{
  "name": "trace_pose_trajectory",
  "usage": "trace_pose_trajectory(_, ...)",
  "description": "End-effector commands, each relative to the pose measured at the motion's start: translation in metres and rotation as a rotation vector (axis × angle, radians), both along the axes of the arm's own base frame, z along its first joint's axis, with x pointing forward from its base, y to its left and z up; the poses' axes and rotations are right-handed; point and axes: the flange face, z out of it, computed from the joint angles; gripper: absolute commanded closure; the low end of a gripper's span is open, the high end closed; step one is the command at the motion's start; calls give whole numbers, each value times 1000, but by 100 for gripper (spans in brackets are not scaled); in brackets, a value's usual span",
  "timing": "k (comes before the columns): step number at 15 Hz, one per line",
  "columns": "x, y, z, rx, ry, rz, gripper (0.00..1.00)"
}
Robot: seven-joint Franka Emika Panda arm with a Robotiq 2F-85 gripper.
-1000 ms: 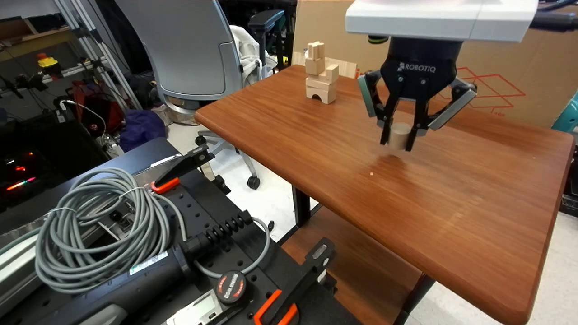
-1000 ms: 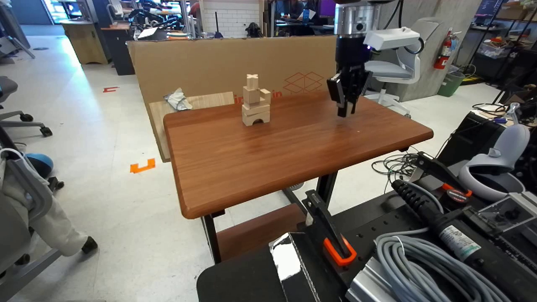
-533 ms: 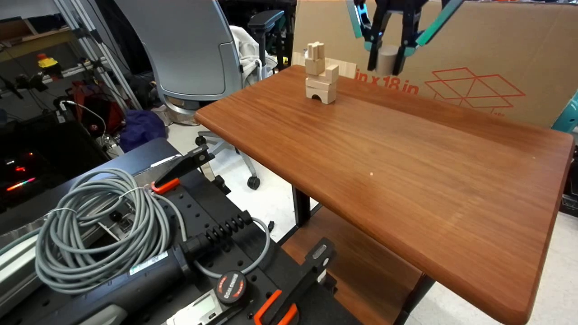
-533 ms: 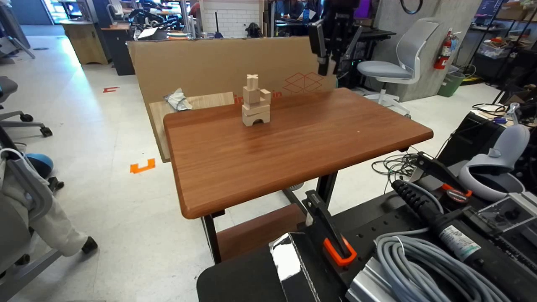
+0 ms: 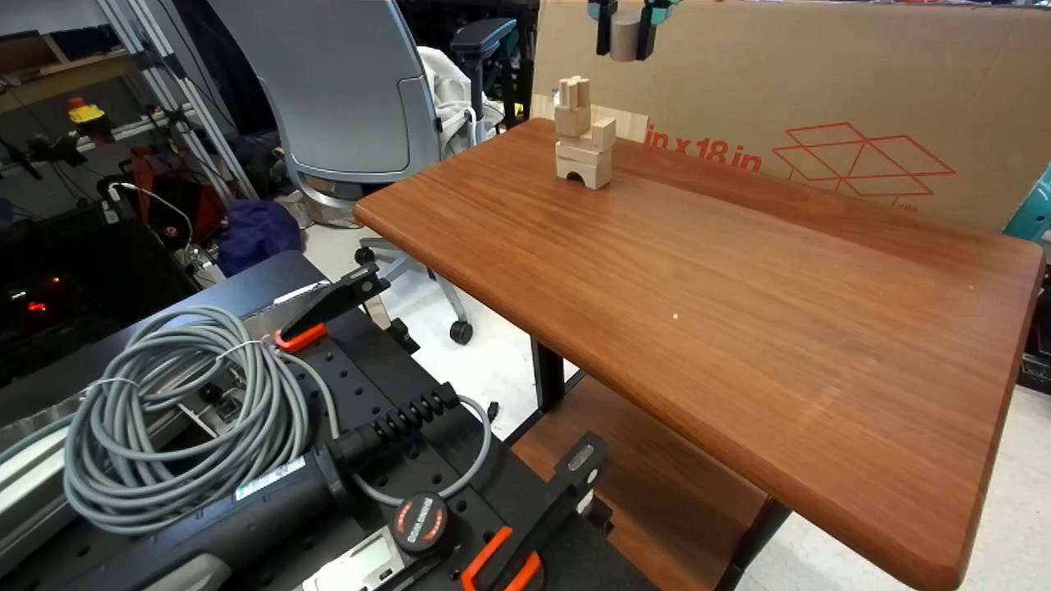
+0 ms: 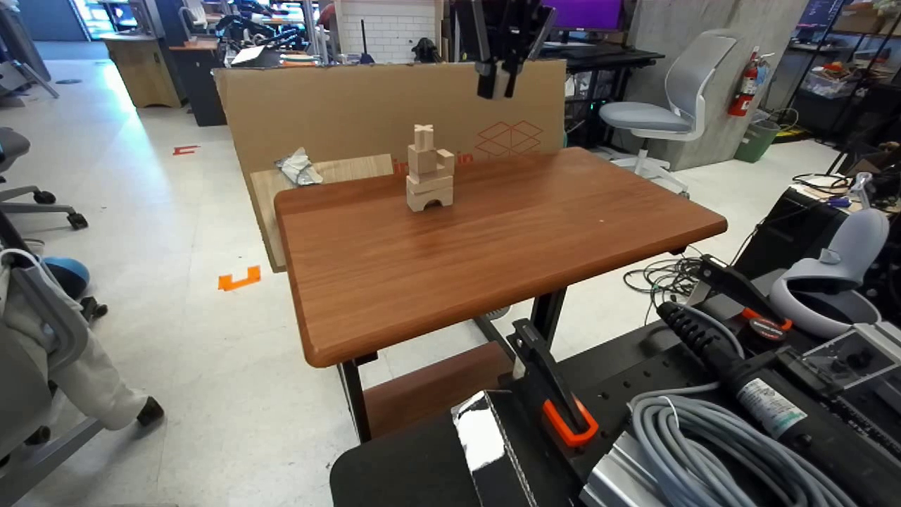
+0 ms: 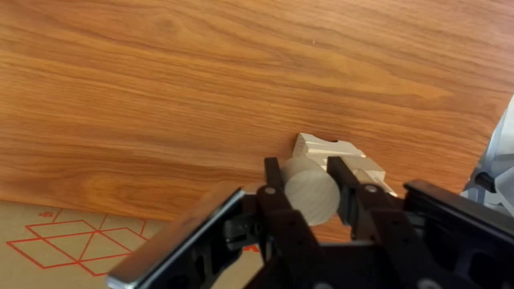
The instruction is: Pick up the remaining object on the table and put it on top of the other objects on the table
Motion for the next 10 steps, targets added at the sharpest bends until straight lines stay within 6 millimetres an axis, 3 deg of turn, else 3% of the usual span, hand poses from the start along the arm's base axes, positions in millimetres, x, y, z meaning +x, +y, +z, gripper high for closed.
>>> trace_pose_trajectory(1,4,30,4,-12,-13,37,92)
trace_pose_trajectory(10,21,75,4,-55,42,-50,92)
